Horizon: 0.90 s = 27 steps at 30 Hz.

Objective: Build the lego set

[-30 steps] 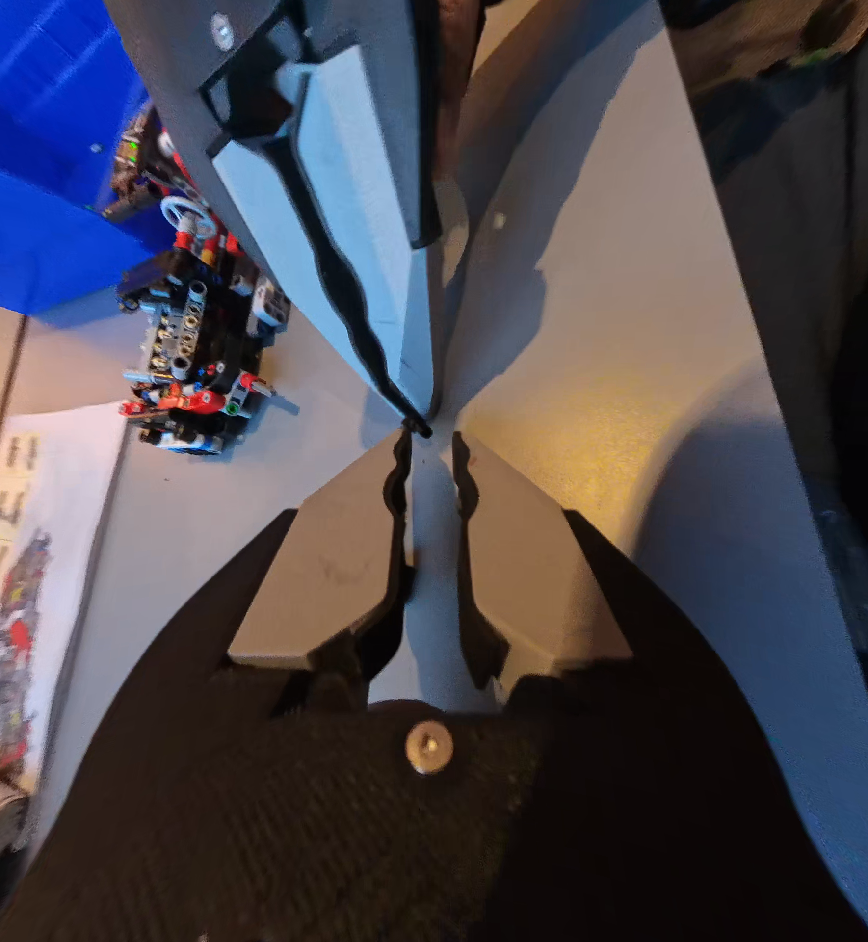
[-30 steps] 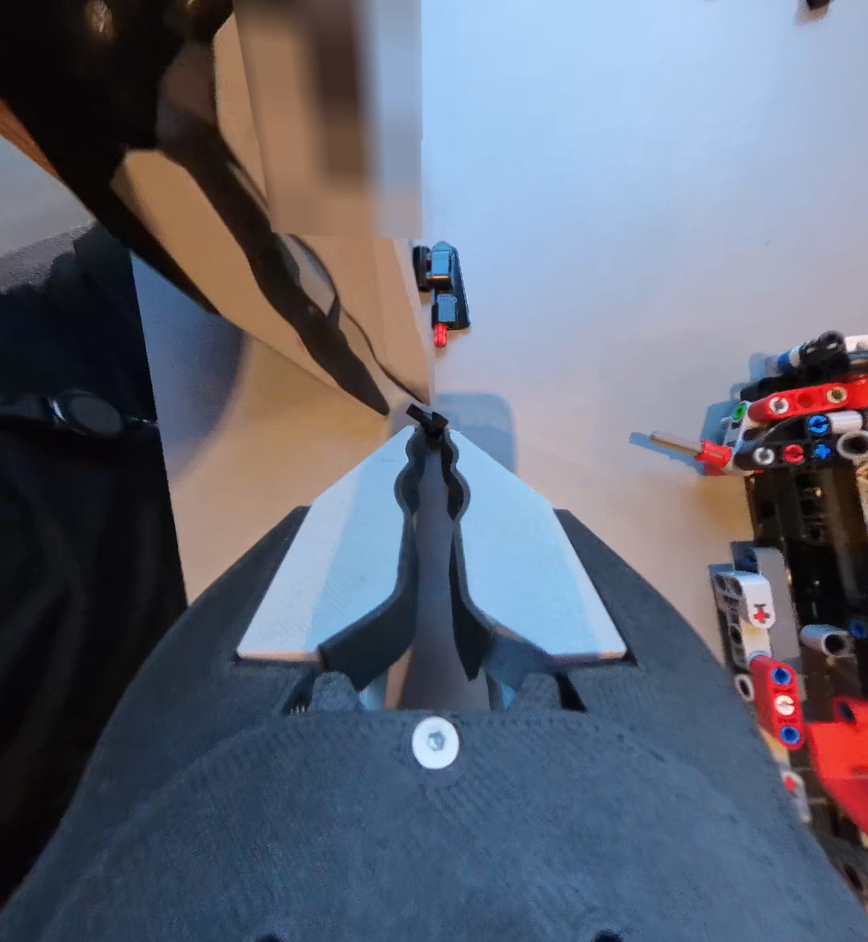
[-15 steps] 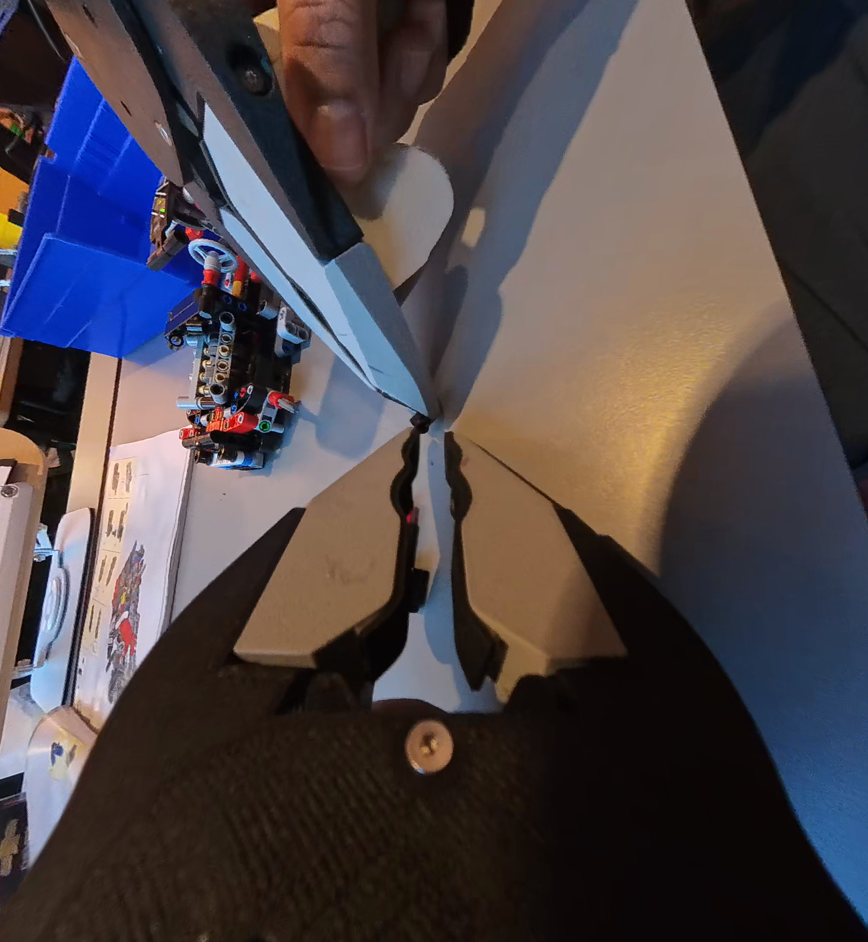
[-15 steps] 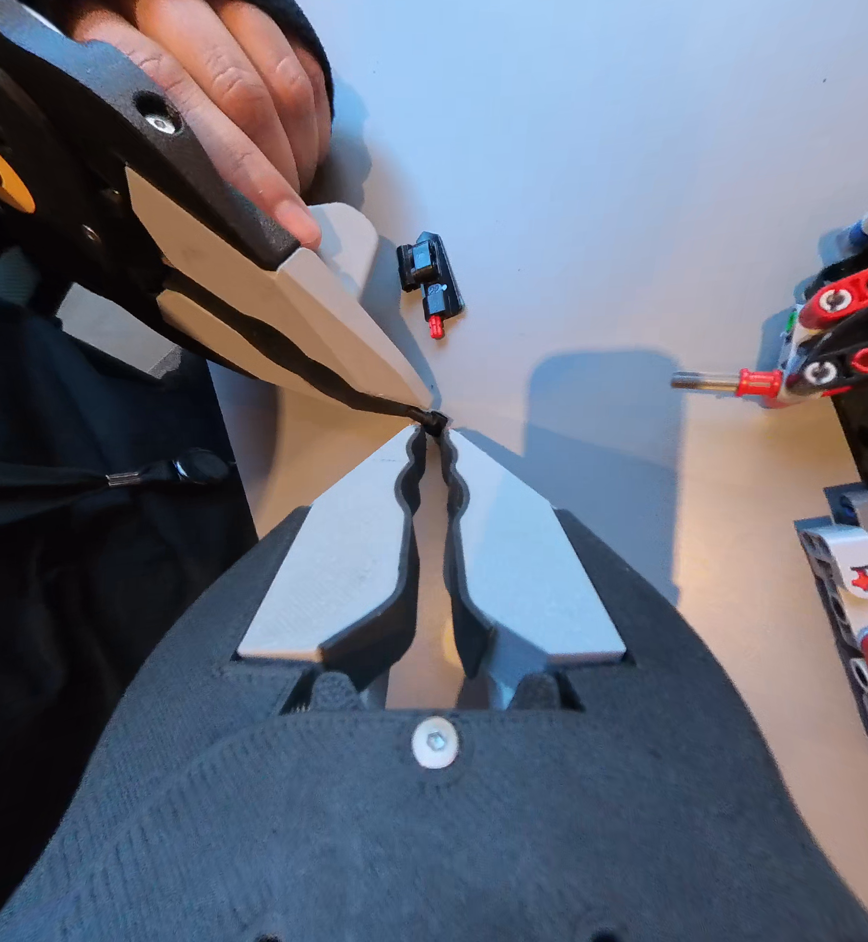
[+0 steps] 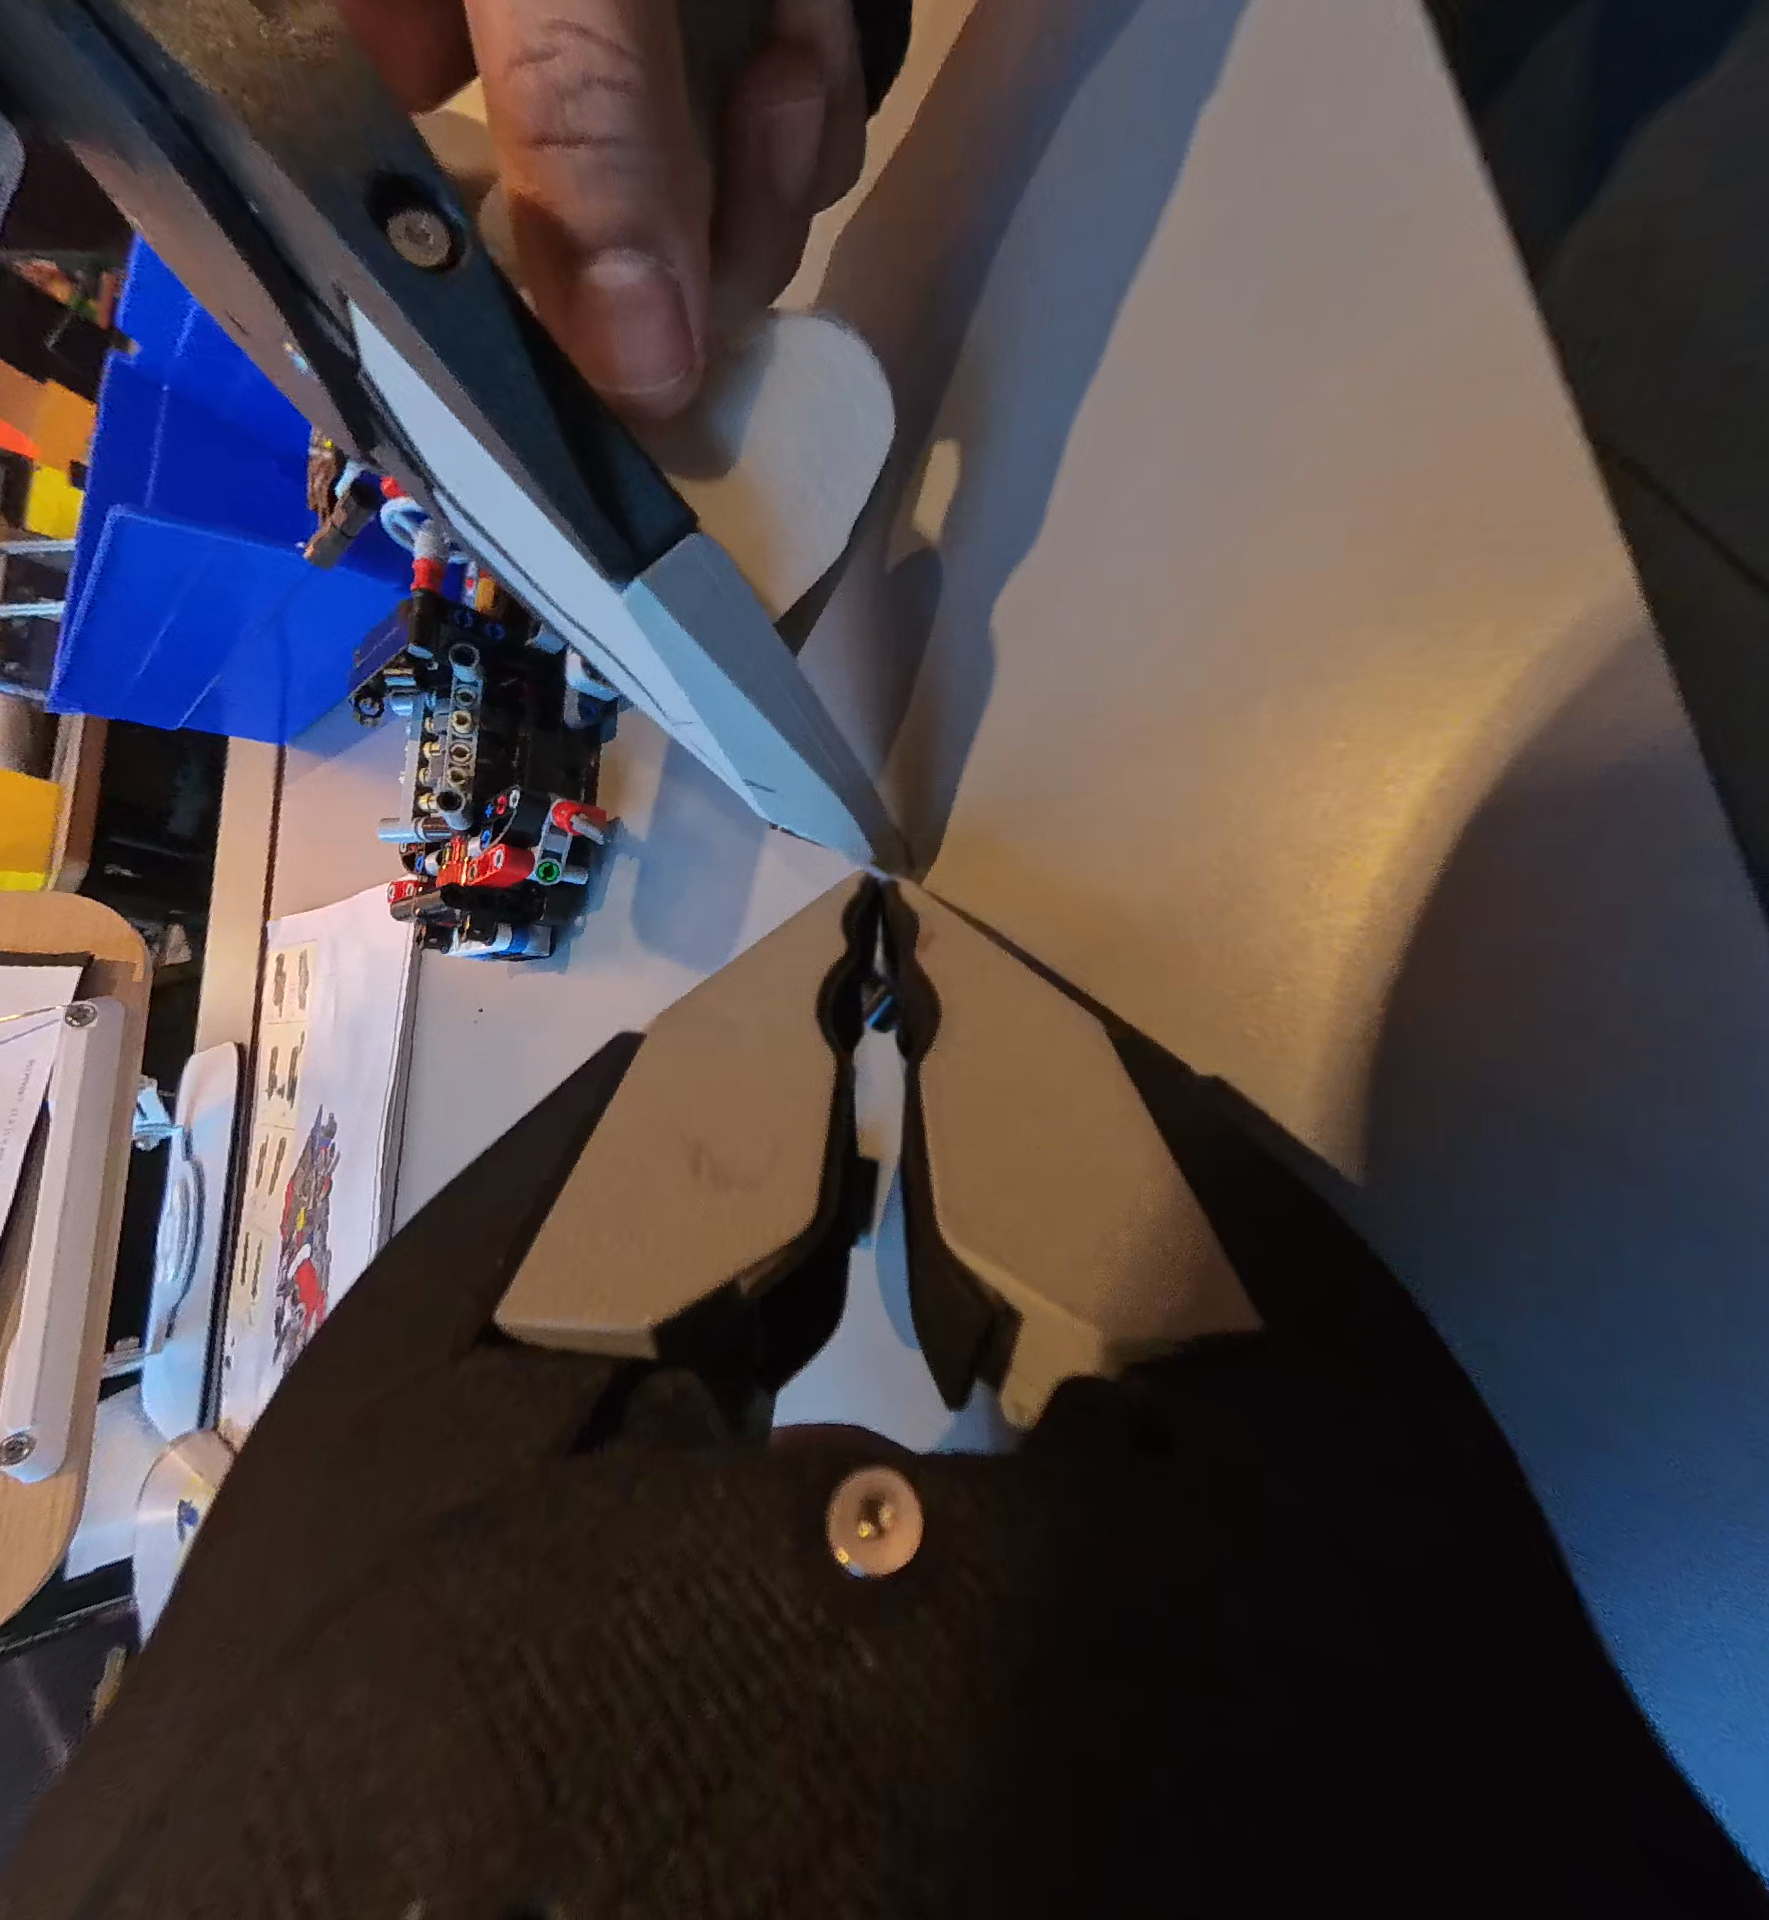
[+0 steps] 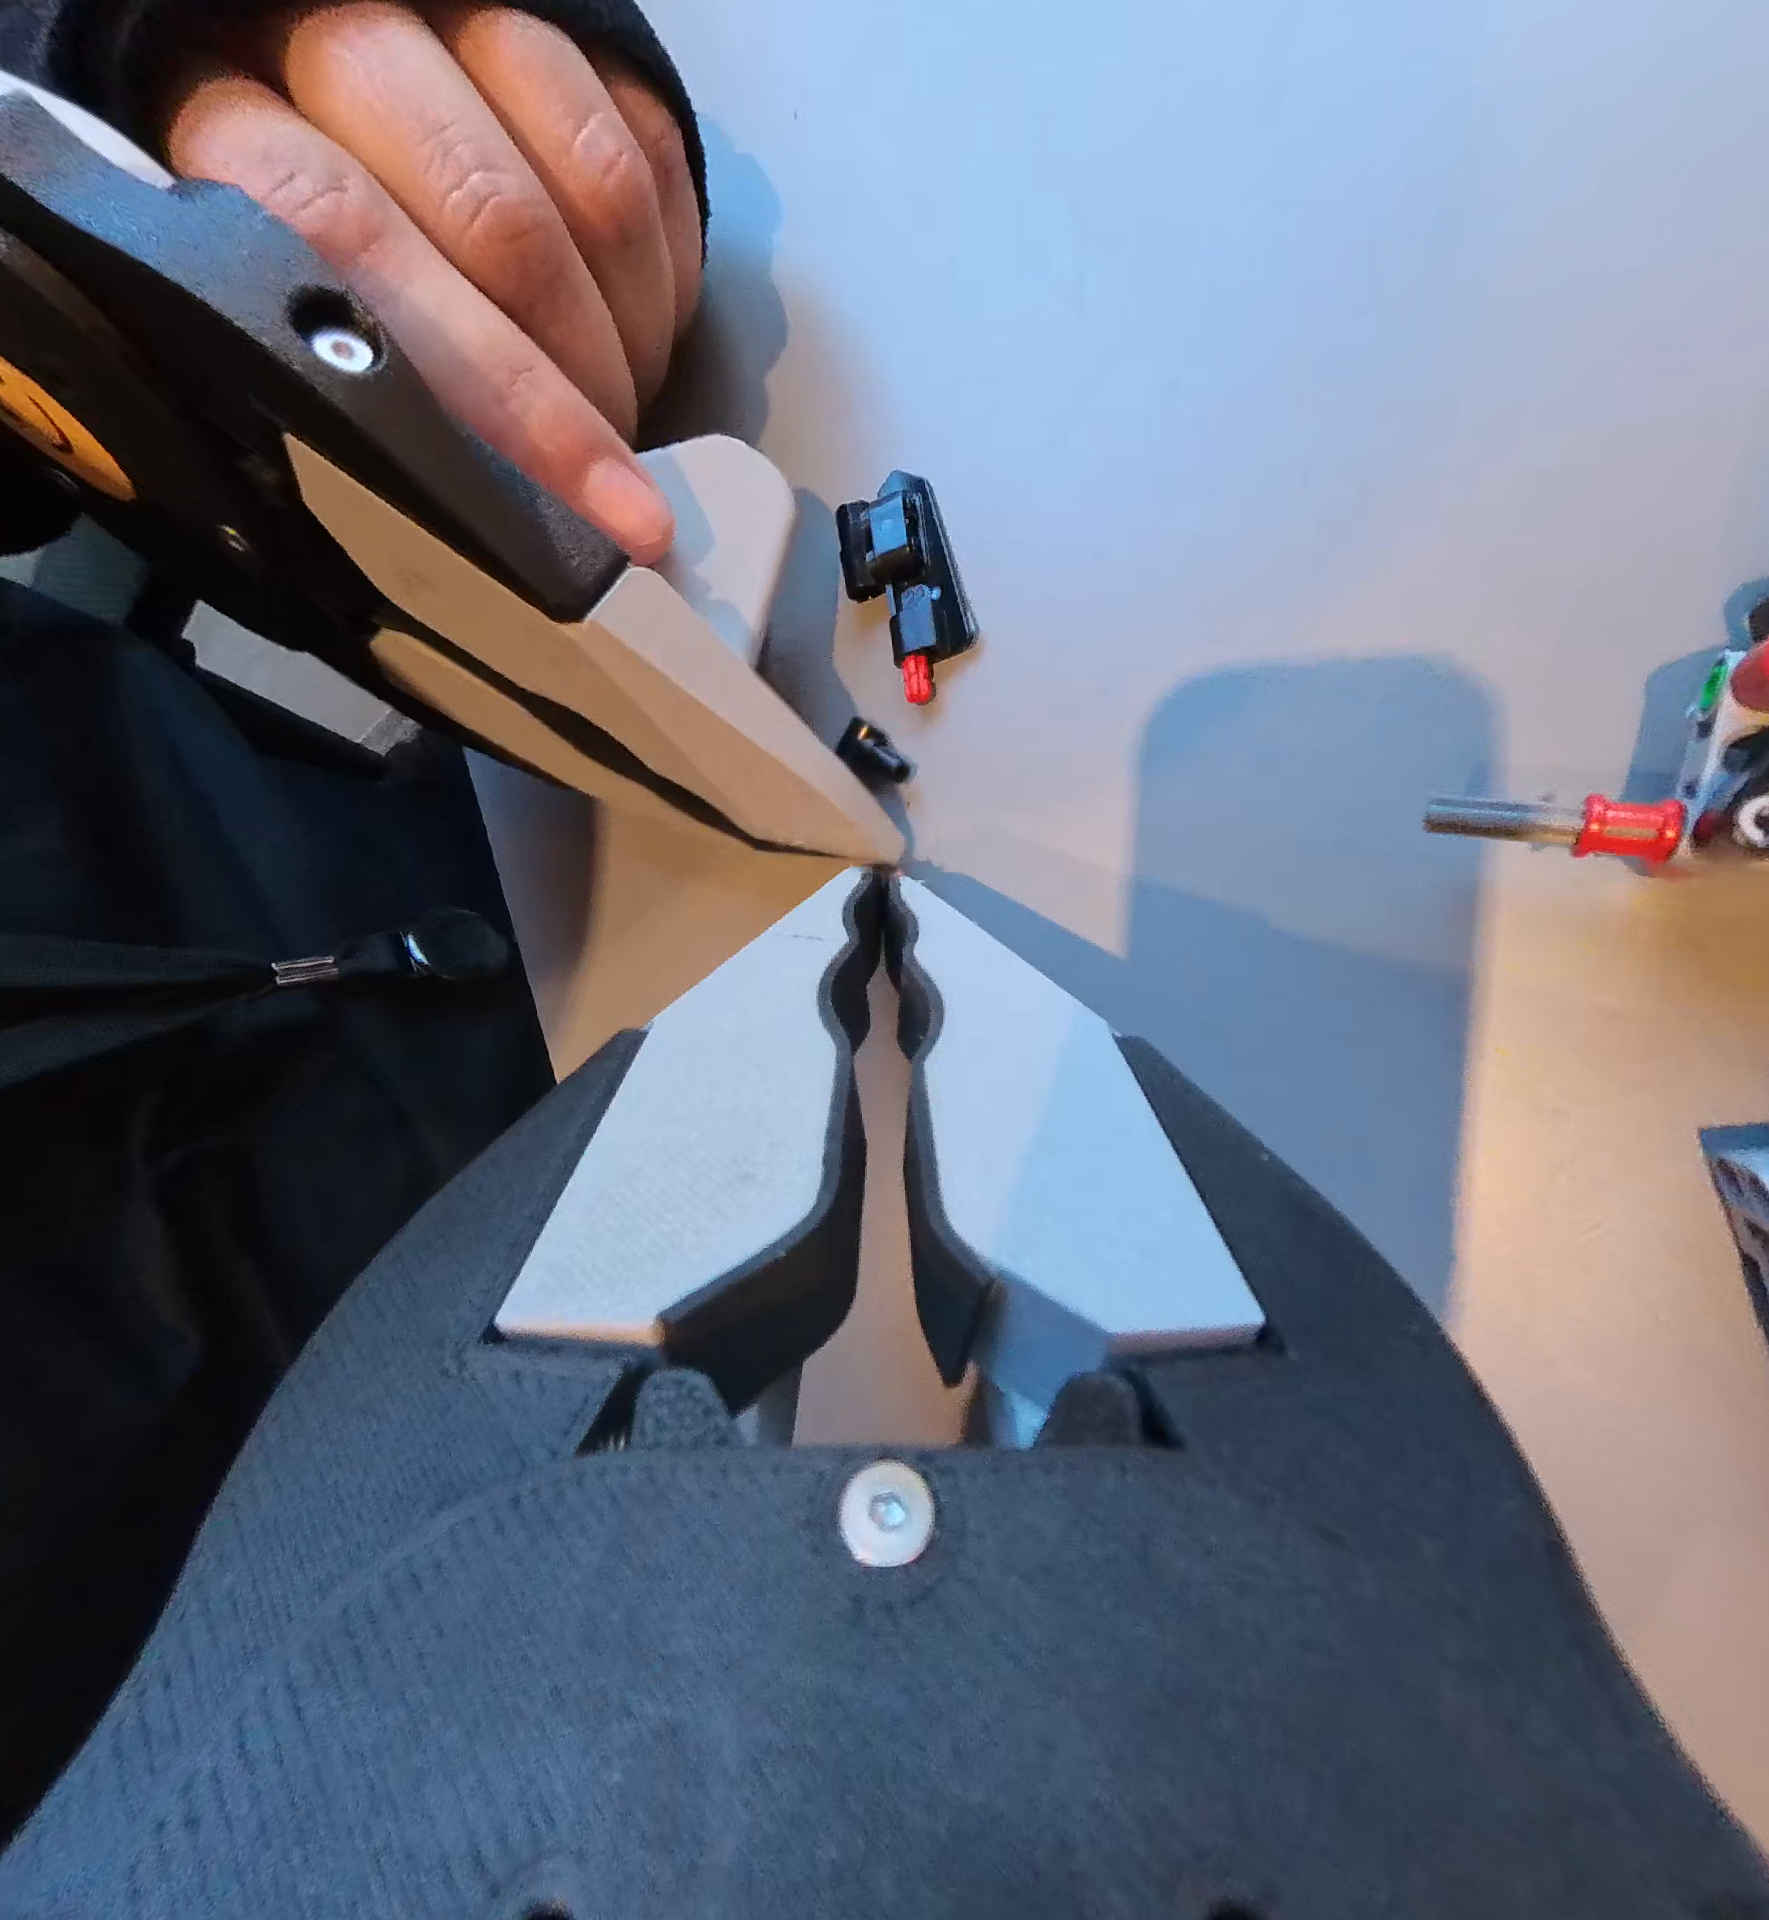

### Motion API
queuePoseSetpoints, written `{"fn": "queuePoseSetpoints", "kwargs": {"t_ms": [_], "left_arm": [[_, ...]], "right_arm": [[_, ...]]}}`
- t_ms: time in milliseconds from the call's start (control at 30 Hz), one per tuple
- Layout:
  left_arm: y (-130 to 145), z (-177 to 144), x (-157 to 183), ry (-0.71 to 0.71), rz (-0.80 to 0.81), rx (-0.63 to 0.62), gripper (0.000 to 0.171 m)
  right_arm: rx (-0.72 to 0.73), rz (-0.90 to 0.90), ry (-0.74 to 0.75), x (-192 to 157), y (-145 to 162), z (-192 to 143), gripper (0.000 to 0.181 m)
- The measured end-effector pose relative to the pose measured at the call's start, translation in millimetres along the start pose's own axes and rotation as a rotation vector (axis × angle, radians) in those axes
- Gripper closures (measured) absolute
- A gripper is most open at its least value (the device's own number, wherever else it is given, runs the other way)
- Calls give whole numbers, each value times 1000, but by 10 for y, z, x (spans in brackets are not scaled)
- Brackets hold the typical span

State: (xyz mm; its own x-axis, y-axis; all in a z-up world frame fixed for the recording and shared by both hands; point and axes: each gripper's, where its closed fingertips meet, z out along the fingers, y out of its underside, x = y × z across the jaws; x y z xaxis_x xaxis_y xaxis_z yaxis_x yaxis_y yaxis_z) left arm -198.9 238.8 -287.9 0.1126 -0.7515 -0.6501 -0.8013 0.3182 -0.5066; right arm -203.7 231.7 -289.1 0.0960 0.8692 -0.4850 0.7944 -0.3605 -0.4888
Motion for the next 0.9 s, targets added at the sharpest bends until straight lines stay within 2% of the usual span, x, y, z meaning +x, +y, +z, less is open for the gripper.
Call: {"fn": "queuePoseSetpoints", "kwargs": {"t_ms": [133,267,400,467,567,700,900], "left_arm": [[24,-33,-31,17,-68,10,171],[-84,-266,-212,16,-235,135,159],[68,-555,-343,58,-386,155,159],[158,-604,-251,135,-415,112,160],[153,-547,-129,198,-460,80,159],[175,-329,36,258,-485,-28,154],[164,-203,31,255,-521,-60,156]], "right_arm": [[20,-39,55,55,-8,-27,181],[45,-124,154,106,12,-78,181],[73,-243,255,118,63,-161,178],[96,-305,282,94,68,-186,176],[145,-386,300,56,15,-184,171],[152,-520,246,55,-40,-40,162],[144,-609,148,55,-158,65,165]]}}
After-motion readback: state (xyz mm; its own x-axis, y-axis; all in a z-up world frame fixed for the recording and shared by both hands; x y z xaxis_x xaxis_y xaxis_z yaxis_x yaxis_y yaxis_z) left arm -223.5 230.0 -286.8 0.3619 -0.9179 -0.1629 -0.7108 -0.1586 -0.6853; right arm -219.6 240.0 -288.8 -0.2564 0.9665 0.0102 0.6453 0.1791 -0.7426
